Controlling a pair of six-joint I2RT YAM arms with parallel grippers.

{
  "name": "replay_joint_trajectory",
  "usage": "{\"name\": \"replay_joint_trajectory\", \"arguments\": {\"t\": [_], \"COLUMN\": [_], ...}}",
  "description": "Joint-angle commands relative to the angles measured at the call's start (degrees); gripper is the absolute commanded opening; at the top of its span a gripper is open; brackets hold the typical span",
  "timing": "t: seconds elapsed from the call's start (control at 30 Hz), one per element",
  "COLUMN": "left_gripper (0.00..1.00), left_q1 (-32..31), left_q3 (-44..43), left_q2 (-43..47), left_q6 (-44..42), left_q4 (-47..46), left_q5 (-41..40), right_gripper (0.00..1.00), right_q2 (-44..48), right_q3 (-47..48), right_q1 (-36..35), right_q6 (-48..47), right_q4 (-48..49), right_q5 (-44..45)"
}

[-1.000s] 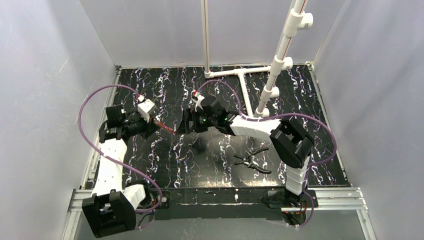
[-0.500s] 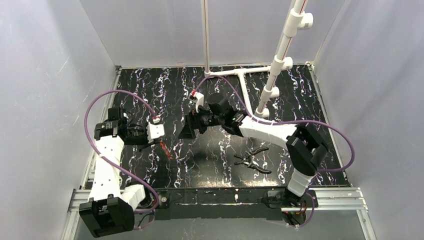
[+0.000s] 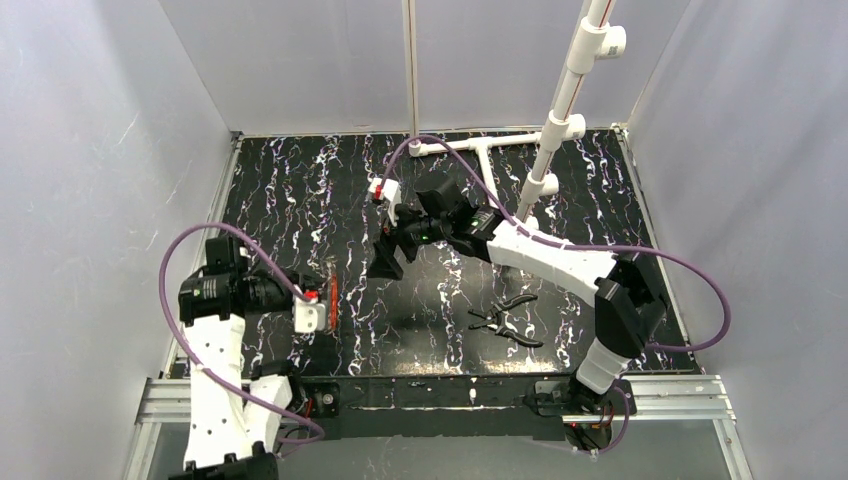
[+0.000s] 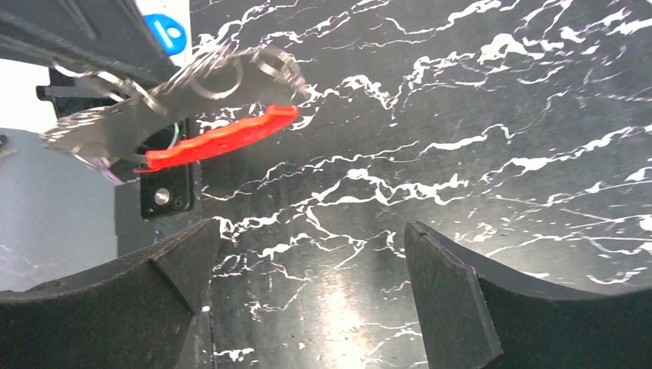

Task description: Remove the keys from the keyring

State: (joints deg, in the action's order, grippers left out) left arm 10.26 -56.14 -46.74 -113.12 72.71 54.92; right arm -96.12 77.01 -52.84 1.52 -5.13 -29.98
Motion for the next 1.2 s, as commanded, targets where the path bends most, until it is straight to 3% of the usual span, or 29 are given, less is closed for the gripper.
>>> {"name": "replay_joint_trajectory", "arguments": {"t": [0.0, 0.13, 0.3, 0.47, 0.6, 0.73, 1.0, 1.17], "left_gripper": [0.0, 0.0, 0.0, 0.0, 0.0, 0.0, 0.0, 0.0], "left_q1": [-0.34, -0.36, -0.35, -0.35, -0.39, -0.39, -0.38, -0.4], "left_q3": [1.38, 3.03, 4.12, 6.87, 11.82, 12.23, 12.41, 12.63], "left_q2": [3.38, 5.07, 6.48, 8.73, 11.64, 11.89, 11.3, 10.86], "left_q6": [-16.25, -25.43, -26.23, -22.96, -26.47, -26.97, -26.59, -28.64], "left_q4": [2.98, 1.11, -3.36, -10.69, -17.79, -18.52, -18.53, -18.48], "left_q5": [6.98, 7.78, 7.42, 9.75, 14.44, 17.52, 18.85, 18.82], "right_gripper": [0.98, 0.98, 0.97, 0.81, 0.65, 0.56, 0.54, 0.6], "right_q2": [4.08, 4.59, 5.44, 6.84, 6.56, 5.99, 1.81, -1.13], "right_q3": [5.21, 5.74, 6.3, 5.87, 6.94, 8.55, 14.36, 16.54], "right_q1": [0.53, 1.91, 2.57, 2.57, 2.35, 1.34, -4.65, -7.13], "right_q6": [-10.18, -8.61, -13.1, -14.31, -15.17, -15.4, -20.79, -20.46], "right_q4": [-6.09, -5.87, -9.59, -10.05, -10.25, -10.17, -14.42, -13.73], "right_q5": [2.66, 2.68, -4.21, -10.47, -12.64, -14.2, -13.03, -11.69]}}
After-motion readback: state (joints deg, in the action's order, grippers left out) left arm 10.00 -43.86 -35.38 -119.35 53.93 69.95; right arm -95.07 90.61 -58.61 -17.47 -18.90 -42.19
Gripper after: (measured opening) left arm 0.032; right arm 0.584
